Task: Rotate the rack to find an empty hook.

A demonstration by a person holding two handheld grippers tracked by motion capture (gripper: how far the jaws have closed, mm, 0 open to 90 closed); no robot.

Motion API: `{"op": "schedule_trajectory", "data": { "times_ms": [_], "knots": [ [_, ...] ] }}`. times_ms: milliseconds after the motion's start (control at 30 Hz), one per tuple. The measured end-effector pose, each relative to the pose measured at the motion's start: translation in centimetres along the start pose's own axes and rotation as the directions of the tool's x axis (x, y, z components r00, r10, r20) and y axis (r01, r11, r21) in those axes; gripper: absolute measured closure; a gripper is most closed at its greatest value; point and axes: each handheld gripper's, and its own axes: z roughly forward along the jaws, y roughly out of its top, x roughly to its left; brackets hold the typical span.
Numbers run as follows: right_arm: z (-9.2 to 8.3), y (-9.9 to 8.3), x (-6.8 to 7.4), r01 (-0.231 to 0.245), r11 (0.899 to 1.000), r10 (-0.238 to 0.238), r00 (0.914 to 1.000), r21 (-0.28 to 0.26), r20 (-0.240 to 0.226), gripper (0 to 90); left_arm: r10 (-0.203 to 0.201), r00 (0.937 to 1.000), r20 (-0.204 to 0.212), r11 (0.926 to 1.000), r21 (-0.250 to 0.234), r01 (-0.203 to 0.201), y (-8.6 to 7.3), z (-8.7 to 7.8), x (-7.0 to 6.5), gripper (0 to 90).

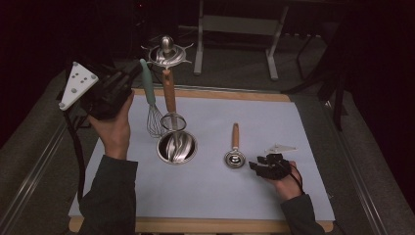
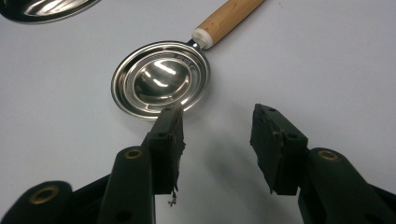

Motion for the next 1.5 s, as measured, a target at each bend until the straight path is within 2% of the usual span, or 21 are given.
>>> {"op": "schedule_trajectory", "data": {
  "times_ms": [300,633,1000,1167,1500],
  "knots": [
    [0.0,-0.1,0.0,-0.006,1.0,0.006,1.0,0.004,0.0,53.8,0.002,0.9999,-0.01,0.9999,0.01,-0.002,0.1,0.5,0.9,90.0],
    [0.1,-0.1,0.0,-0.003,1.0,0.003,1.0,0.003,-0.003,53.8,-0.012,0.9995,-0.03,0.9997,0.023,0.013,0.1,1.4,1.9,90.0],
    [-0.2,-0.1,-0.1,-0.006,1.0,0.006,1.0,-0.005,-0.002,53.8,0.012,0.9988,-0.047,0.998,0.062,-0.009,0.5,2.6,2.7,90.0],
    [-0.2,-0.1,-0.1,-0.007,1.0,0.007,1.0,-0.002,-0.002,53.8,0.021,0.999,-0.039,0.9975,0.069,-0.018,0.6,3.0,3.0,90.0],
    [-0.1,-0.2,-0.2,-0.009,1.0,0.009,1.0,0.001,-0.001,53.8,0.012,0.9993,-0.035,0.9973,0.073,-0.009,0.6,3.5,3.4,90.0]
  ]
}}
